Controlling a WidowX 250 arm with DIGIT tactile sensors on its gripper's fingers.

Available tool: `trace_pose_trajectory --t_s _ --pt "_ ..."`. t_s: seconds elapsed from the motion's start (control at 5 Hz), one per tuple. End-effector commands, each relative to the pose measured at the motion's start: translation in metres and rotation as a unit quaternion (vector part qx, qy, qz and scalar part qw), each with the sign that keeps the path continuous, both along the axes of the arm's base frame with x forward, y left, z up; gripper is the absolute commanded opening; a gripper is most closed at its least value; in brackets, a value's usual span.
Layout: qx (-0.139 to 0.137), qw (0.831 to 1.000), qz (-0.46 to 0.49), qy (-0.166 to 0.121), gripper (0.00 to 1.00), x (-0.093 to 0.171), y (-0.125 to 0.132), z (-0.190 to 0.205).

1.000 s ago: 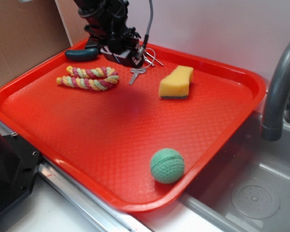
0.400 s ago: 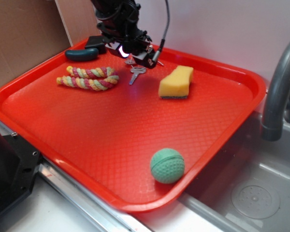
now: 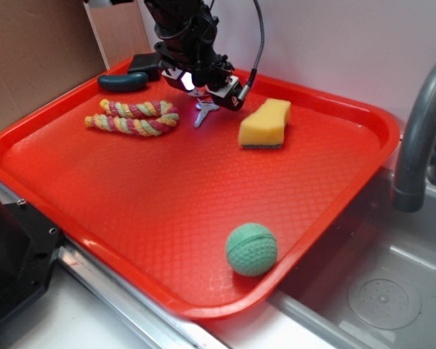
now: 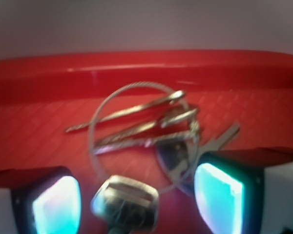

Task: Grab the silver keys.

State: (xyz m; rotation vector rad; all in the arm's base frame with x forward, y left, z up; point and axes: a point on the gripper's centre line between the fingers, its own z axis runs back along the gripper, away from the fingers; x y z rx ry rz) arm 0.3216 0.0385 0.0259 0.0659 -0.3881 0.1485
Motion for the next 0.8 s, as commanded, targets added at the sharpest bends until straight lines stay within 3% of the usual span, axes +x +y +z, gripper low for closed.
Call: trace_pose_trajectory --t_s 0.0,0.2,0.4,0.6 --pt "-0.003 1.000 -0.007 -0.026 1.00 0.025 0.007 -0.009" --pt "-0.002 1.000 -0.012 -0.019 1.00 0.031 0.007 -0.020" --pt "-0.007 1.000 -0.001 -0.008 0.00 0.027 0.008 -0.021" --pt "-0.004 1.000 -0.002 -0.015 0.00 0.020 0.005 -0.016"
